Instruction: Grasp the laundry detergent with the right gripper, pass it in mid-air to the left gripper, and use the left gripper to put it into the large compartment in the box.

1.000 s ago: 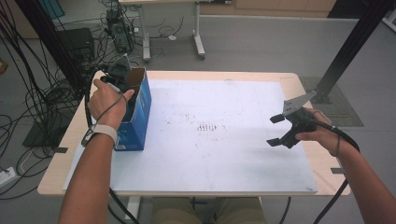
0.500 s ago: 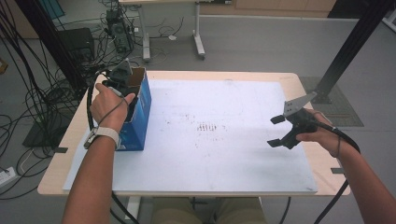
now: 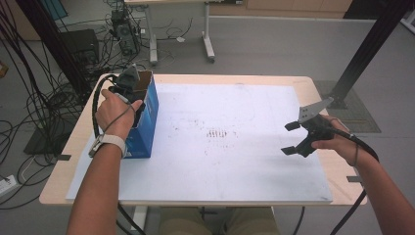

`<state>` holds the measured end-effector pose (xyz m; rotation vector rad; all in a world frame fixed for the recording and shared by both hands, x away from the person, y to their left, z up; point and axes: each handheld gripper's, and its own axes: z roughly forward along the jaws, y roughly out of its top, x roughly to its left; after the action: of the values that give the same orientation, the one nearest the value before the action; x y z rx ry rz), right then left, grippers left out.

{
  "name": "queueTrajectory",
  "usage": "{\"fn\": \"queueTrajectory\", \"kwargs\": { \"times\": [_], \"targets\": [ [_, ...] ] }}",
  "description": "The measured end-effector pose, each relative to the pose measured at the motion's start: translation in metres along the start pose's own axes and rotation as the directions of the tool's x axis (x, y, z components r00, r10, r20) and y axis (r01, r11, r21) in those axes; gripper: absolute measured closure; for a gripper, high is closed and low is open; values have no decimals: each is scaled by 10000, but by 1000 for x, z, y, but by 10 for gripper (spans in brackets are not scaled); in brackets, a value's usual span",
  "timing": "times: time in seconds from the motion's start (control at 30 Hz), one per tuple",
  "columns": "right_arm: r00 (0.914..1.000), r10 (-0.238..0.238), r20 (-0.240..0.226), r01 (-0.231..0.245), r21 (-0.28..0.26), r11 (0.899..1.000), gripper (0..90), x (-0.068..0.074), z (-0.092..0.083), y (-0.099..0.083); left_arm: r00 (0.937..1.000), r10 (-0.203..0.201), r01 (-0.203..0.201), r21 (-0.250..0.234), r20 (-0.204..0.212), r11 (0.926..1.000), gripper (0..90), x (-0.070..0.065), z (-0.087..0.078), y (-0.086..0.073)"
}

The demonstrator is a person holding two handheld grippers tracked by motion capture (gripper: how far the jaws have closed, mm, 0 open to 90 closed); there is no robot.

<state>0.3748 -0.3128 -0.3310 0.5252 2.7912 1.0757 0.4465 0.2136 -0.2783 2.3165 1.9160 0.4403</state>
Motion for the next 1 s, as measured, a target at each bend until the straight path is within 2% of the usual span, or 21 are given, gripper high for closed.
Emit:
{"fn": "queueTrajectory", "kwargs": {
  "times": [1.0],
  "targets": [
    [9999, -78, -66, 78, 74, 9999, 68, 0, 1, 2, 10000, -54, 54, 48, -14, 10000, 369, 0, 0, 0]
  ]
}}
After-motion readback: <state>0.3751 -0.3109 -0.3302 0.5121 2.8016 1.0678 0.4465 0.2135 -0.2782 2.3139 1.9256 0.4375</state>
